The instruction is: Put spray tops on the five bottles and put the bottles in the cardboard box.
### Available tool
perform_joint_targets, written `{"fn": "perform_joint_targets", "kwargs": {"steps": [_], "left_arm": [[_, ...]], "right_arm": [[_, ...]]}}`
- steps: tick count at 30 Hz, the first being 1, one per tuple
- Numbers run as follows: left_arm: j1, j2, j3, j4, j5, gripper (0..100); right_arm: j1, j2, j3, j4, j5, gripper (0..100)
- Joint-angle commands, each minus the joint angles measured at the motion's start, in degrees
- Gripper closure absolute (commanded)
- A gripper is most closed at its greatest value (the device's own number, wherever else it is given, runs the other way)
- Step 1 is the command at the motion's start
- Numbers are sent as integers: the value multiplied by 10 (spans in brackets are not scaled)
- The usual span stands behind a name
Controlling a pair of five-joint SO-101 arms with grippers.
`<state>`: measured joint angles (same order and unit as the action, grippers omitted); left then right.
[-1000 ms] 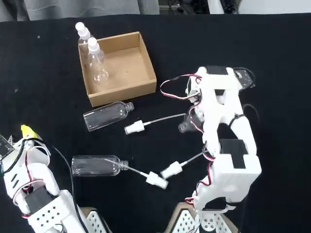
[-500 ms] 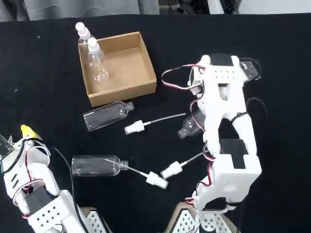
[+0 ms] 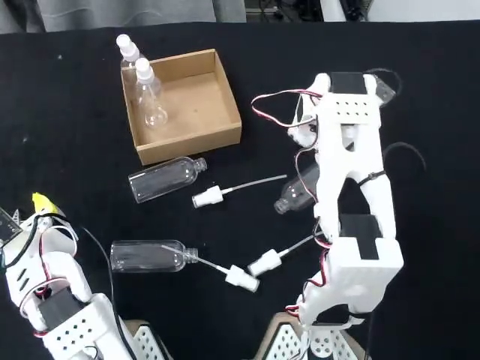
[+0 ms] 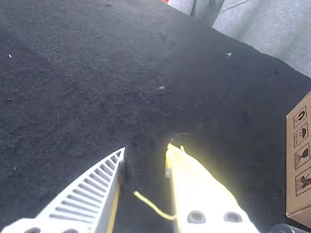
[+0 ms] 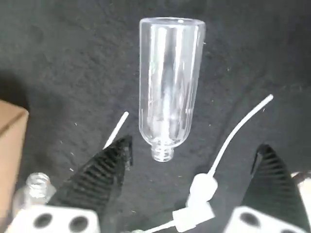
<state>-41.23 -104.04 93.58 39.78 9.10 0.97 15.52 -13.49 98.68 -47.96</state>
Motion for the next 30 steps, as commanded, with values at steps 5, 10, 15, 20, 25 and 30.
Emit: {"fn": "perform_joint_targets", "kwargs": {"steps": [5,10,15,20,25,30], "left_arm": [[11,-5,-10,-13,2,877],[11,-5,-10,-13,2,877],[11,-5,-10,-13,2,877],[11,-5,-10,-13,2,877],[11,-5,-10,-13,2,877],[11,-5,-10,-13,2,877]], "right_arm": [[11,-8,-27,14,138,659],[11,-8,-28,14,236,659],[12,-8,-31,14,374,659],[21,-7,-31,13,521,659],[44,-8,-32,10,689,659],[55,-9,-31,14,871,659]]}}
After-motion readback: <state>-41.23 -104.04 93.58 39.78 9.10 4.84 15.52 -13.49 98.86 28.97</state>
